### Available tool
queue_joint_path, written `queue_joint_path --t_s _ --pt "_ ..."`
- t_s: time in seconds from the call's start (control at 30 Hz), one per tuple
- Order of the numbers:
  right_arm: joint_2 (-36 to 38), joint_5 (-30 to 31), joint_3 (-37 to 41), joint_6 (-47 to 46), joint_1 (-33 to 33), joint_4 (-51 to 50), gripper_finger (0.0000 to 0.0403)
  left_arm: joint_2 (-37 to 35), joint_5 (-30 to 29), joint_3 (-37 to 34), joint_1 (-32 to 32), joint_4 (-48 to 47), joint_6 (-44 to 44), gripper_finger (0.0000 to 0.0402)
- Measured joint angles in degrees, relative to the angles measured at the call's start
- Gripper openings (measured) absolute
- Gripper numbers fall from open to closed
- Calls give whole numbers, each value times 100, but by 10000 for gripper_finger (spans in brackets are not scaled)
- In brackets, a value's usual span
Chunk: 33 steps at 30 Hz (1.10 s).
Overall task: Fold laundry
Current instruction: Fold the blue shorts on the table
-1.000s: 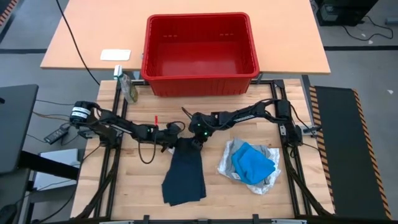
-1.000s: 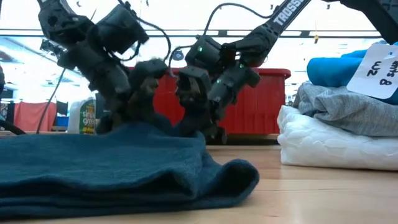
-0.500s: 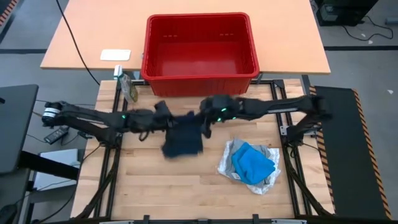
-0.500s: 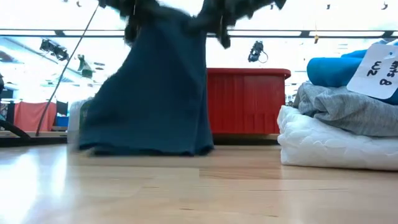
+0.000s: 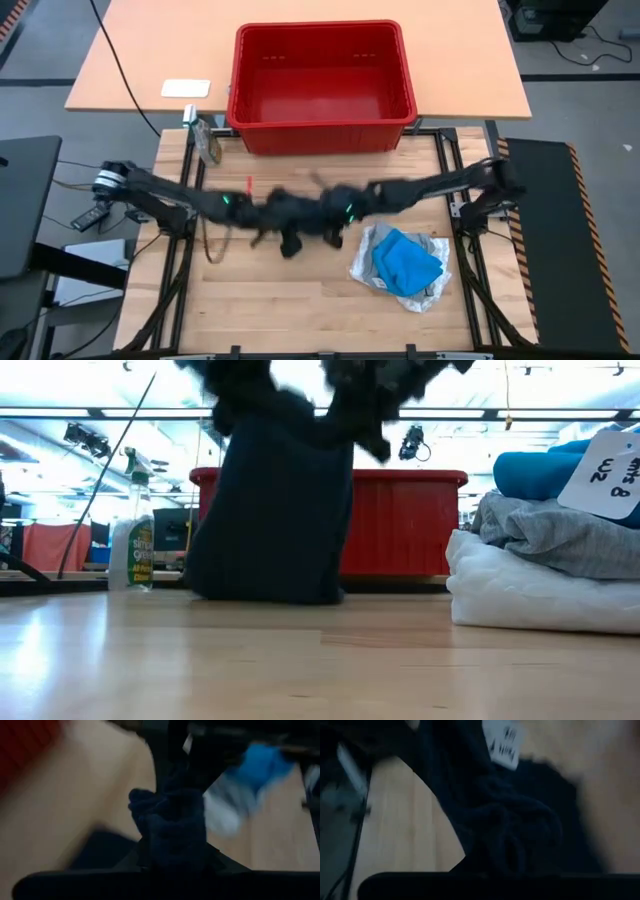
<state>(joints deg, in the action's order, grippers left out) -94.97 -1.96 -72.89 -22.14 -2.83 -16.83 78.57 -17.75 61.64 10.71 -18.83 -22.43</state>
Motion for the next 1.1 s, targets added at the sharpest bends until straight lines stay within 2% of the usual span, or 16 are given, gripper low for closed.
queue_joint_path --t_s 0.17,0.23,0.43,0.53,0.6,0.77,0.93,1.1 --pt "-984 -315 -19 -1192 -601 92 26 695 49 -542 708 231 -2072 70" --pt "-1220 -320 -30 -1476 -642 164 26 842 26 -585 826 194 -2584 70" --pt "-1455 -503 -39 -1719 -160 360 26 858 -436 -578 588 -444 -3361 71" --pt "-1535 -593 -45 -1739 187 376 26 942 -837 -559 265 -748 -3331 71" --pt "-1584 -661 -31 -1714 378 369 32 1035 -810 -571 54 -741 -3074 71" --pt "-1850 -966 5 -1689 640 -109 108 1317 -635 -583 -330 -831 -3017 88" --pt "-1907 -1116 -10 -1712 746 -457 208 1293 -129 -583 -514 -1170 -3244 145" --pt "-1741 -893 -4 -2075 727 -500 288 771 -49 -565 -543 -1394 -2920 203"
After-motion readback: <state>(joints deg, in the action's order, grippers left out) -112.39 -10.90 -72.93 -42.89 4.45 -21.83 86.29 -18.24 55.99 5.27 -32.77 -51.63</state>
